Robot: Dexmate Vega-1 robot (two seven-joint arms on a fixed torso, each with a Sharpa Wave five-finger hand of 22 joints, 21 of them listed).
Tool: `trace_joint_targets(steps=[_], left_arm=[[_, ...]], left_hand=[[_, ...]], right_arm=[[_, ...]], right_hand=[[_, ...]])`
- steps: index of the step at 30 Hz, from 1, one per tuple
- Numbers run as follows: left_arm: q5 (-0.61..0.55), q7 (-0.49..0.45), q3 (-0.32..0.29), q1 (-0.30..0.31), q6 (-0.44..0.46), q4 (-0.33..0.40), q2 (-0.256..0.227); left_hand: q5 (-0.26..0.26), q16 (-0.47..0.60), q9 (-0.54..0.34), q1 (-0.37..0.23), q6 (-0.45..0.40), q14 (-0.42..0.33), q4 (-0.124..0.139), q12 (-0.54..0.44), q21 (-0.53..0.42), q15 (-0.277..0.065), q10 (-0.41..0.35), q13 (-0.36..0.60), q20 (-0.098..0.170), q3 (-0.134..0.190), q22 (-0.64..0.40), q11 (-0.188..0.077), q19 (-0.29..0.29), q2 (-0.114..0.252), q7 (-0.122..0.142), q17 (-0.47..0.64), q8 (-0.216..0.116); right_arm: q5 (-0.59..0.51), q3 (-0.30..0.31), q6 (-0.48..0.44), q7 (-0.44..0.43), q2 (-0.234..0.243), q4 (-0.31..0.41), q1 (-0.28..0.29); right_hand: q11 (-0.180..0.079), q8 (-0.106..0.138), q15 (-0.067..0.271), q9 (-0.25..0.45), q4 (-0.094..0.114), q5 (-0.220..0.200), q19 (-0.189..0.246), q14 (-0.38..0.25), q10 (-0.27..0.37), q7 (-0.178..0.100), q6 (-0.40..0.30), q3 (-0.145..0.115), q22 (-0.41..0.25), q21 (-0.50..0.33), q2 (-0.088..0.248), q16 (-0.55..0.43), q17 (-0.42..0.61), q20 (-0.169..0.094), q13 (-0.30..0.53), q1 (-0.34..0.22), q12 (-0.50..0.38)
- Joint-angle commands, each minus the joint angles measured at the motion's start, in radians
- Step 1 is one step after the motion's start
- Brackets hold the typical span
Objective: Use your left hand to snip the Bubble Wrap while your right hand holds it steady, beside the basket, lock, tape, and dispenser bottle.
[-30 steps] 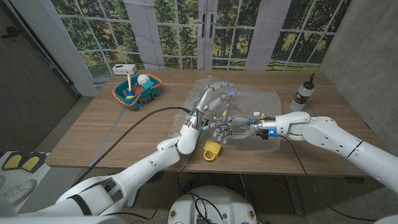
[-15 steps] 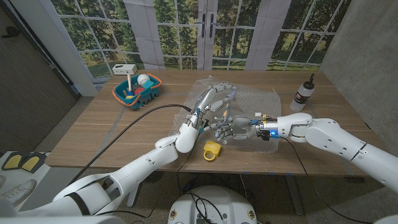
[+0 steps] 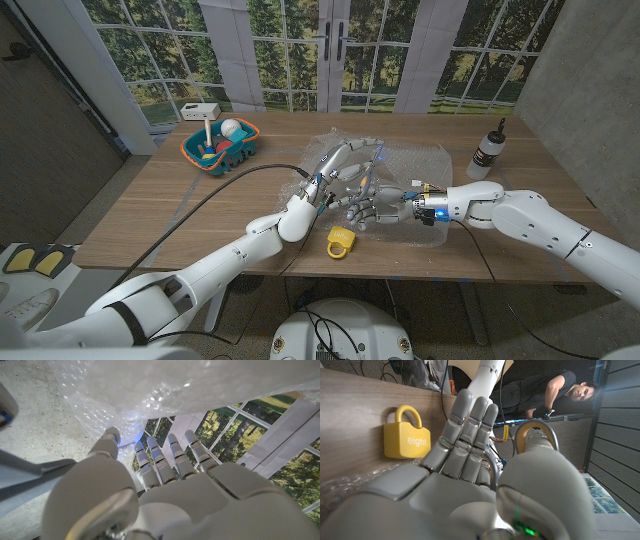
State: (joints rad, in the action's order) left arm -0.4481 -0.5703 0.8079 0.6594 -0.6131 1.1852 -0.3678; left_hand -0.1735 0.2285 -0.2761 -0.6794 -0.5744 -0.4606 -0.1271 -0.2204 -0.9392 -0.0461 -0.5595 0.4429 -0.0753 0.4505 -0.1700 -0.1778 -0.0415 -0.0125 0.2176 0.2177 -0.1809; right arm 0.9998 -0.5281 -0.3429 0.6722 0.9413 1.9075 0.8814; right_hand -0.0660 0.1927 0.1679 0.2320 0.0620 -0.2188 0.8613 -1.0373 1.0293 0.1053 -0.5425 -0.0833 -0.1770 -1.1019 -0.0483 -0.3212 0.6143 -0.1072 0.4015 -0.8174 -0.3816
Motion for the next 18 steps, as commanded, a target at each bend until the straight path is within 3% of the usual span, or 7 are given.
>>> trace_joint_targets(steps=[1,3,5,8,13,18], left_arm=[[0.02,0.03,0.004,-0.018,-0.003,-0.044,0.023],[0.016,0.02,0.003,-0.017,0.008,-0.045,0.028],[0.011,0.001,0.0,-0.013,0.022,-0.043,0.035],[0.014,-0.014,-0.002,-0.01,0.037,-0.044,0.044],[0.018,-0.018,0.001,-0.007,0.065,-0.038,0.049],[0.017,-0.052,0.004,-0.008,0.066,-0.051,0.062]], left_hand=[[-0.014,0.034,0.021,-0.012,-0.024,-0.105,-0.007,-0.031,0.009,-0.153,-0.107,-0.026,0.002,0.033,-0.004,0.015,-0.051,0.056,-0.026,-0.012,-0.02],[-0.019,0.048,0.029,-0.023,-0.042,-0.158,-0.013,-0.035,0.011,-0.156,-0.135,-0.036,0.008,0.049,-0.004,0.005,-0.07,0.08,-0.036,-0.018,-0.026],[-0.021,0.061,0.037,-0.046,-0.055,-0.218,-0.019,-0.046,0.009,-0.163,-0.179,-0.047,0.02,0.082,-0.005,-0.008,-0.103,0.131,-0.05,-0.022,-0.029],[-0.02,0.082,0.042,-0.069,-0.058,-0.287,-0.027,-0.059,-0.002,-0.172,-0.207,-0.04,0.007,0.107,-0.007,-0.023,-0.155,0.17,-0.053,-0.02,-0.03],[-0.008,0.07,0.042,-0.061,-0.075,-0.274,-0.036,-0.057,-0.022,-0.162,-0.19,-0.029,0.009,0.084,-0.01,-0.023,-0.221,0.125,-0.042,-0.022,-0.036],[-0.008,0.111,0.03,-0.071,-0.095,-0.339,-0.035,-0.086,-0.029,-0.177,-0.228,-0.001,0.02,0.076,-0.007,-0.03,-0.273,0.15,-0.048,0.003,-0.051]], right_arm=[[0.004,0.001,-0.005,0.007,-0.007,-0.015,-0.012],[0.002,0.001,-0.002,0.012,-0.009,-0.019,-0.014],[0.002,0.001,-0.003,0.012,-0.009,-0.02,-0.015],[0.002,0.002,-0.002,0.015,-0.01,-0.023,-0.015],[0.005,0.006,0.004,0.019,-0.008,-0.024,-0.013],[0.011,0.012,0.006,0.018,-0.005,-0.022,-0.006]], right_hand=[[-0.007,0.0,0.054,-0.003,-0.001,-0.006,0.012,0.001,0.006,-0.005,-0.002,-0.007,-0.001,0.002,0.012,0.003,0.001,-0.094,0.003,-0.006,0.004],[-0.006,0.0,0.054,-0.004,-0.001,-0.006,0.012,0.0,0.007,-0.007,-0.003,-0.007,-0.001,0.002,0.013,0.003,0.001,-0.094,0.003,-0.007,0.004],[-0.006,0.001,0.054,-0.006,-0.002,-0.006,0.011,0.0,0.007,-0.008,-0.003,-0.007,-0.001,0.004,0.013,0.003,0.001,-0.094,0.004,-0.008,0.005],[-0.006,0.002,0.054,-0.007,-0.003,-0.006,0.012,-0.001,0.01,-0.009,-0.004,-0.008,-0.001,0.004,0.013,0.004,0.001,-0.093,0.003,-0.01,0.004],[-0.008,0.003,0.053,-0.01,-0.004,-0.007,0.012,-0.001,0.011,-0.011,-0.005,-0.008,-0.001,0.007,0.015,0.004,0.001,-0.094,0.005,-0.012,0.005],[-0.007,0.004,0.053,-0.013,-0.004,-0.007,0.012,-0.002,0.012,-0.013,-0.004,-0.009,-0.001,0.009,0.016,0.004,0.001,-0.094,0.005,-0.013,0.006]])
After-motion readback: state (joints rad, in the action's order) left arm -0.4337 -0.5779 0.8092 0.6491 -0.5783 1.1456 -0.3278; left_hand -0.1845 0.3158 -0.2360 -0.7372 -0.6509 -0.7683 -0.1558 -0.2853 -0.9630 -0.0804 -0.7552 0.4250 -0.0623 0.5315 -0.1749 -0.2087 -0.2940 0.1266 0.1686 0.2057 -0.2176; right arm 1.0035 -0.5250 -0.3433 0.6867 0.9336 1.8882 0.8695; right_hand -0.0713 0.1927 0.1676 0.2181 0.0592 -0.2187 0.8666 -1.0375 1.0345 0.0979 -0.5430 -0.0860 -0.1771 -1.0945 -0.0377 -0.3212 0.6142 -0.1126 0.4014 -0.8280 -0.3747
